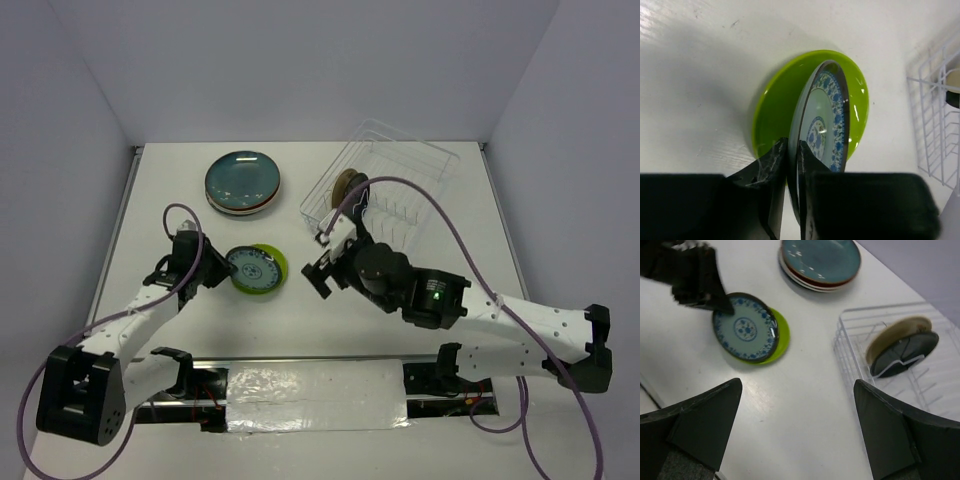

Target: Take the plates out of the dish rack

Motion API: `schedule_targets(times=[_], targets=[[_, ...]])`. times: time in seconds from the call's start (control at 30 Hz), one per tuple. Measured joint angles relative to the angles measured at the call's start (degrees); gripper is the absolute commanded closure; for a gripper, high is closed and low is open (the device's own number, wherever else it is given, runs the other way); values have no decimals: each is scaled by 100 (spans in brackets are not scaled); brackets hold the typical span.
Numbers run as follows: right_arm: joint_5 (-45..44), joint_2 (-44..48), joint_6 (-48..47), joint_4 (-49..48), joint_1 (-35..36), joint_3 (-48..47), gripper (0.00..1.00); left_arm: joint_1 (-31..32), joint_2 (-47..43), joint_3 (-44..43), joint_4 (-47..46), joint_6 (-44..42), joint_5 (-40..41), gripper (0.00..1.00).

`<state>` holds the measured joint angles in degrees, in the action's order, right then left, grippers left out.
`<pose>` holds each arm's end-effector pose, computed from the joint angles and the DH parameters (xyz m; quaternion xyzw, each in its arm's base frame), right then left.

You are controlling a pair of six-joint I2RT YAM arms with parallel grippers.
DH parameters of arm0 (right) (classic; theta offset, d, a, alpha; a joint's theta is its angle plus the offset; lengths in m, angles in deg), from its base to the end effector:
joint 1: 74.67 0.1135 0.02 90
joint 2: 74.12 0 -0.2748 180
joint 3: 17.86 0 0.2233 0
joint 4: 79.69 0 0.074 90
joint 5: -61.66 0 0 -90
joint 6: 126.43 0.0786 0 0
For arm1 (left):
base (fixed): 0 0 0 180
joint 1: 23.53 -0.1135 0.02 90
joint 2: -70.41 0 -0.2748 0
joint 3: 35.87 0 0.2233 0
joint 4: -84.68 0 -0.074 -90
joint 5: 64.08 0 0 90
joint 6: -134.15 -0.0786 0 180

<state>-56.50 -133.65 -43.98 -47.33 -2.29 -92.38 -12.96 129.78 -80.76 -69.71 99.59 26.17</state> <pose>0.1059 0.2110 0.3653 -0.3916 0.6916 0.1424 0.5900 0.2094 -0.0387 0.1959 -0.3469 0.8377 -0.2282 0.3549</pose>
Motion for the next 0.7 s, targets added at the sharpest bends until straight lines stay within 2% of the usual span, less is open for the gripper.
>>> schedule_targets(times=[0.03,0.07,0.1,0.13,0.17,0.27,0.33,0.43,0.53,0.6,0.7], targets=[[33,13,258,15,-223,2,0,-7,118,52,-114,0,0,70],[35,13,518,42,-415,2,0,-15,205,85,-179,0,0,60],[68,11,800,90,-590,9,0,-17,302,105,-234,-13,2,41],[74,11,918,109,-754,13,0,-22,407,107,-291,-24,0,41],[107,4,1147,140,-911,15,0,-22,509,101,-354,-11,2,24],[286,-173,1880,155,-1471,7,0,-22,839,17,-369,-146,11,9],[444,-514,2479,284,-1919,-85,0,-17,1040,-87,-291,-181,11,4],[518,-1429,3495,673,-2566,-562,0,15,1300,-328,-31,-271,94,3],[431,-2577,4492,1425,-3021,-1480,0,74,1357,-542,343,-317,251,2],[361,-3198,4940,1727,-3167,-2103,1,103,1172,-625,623,-328,369,1],[282,-3663,5517,1856,-3377,-2520,9,142,396,-841,1360,-470,629,0]])
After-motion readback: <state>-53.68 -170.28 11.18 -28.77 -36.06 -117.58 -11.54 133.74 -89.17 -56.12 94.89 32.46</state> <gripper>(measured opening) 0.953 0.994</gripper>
